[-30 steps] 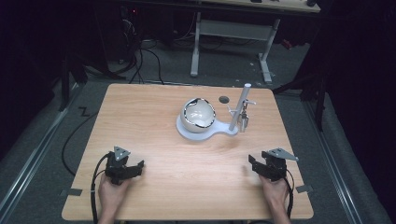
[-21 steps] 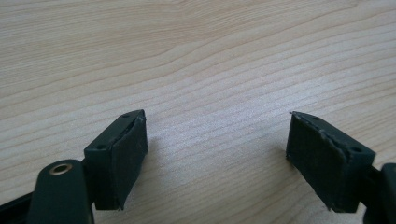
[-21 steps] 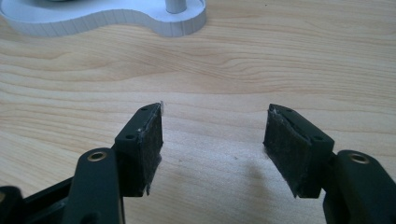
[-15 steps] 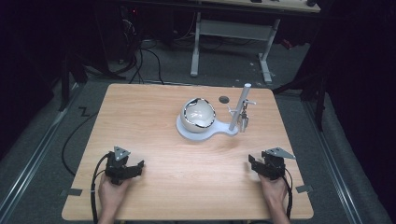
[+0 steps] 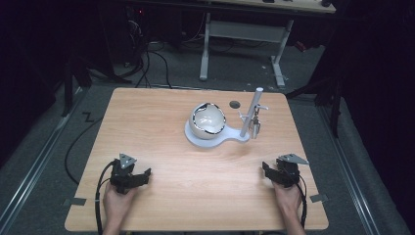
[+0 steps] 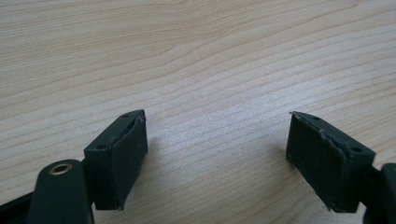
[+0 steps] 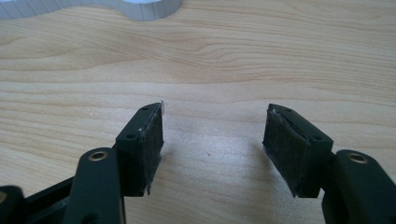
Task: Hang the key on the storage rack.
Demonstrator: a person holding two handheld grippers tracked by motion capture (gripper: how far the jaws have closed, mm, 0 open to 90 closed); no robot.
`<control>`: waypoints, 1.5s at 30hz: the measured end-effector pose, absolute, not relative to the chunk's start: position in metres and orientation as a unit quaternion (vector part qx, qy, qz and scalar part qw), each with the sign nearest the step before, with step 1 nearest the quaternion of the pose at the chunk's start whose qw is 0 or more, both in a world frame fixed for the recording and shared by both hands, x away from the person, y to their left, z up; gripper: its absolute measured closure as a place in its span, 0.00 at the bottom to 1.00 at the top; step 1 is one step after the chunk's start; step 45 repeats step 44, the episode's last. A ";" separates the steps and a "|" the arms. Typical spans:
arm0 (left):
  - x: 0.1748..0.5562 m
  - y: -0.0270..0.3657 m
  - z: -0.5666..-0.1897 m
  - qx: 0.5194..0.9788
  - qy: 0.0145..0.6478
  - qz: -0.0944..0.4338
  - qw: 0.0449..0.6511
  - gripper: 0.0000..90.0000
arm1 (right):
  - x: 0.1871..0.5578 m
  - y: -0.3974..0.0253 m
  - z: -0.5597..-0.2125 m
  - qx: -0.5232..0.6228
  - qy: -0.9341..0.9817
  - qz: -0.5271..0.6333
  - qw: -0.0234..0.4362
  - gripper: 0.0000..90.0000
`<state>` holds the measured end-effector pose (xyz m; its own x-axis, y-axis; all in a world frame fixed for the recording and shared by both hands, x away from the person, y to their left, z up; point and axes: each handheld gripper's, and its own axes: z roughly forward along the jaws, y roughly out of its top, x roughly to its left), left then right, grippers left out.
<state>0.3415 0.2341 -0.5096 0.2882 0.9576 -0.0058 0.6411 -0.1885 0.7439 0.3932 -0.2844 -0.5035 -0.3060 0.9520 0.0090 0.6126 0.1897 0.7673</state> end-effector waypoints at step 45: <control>0.341 0.234 -0.510 0.732 0.546 0.241 0.329 0.23 | 0.397 -0.282 -0.505 0.546 0.734 0.319 0.249 0.38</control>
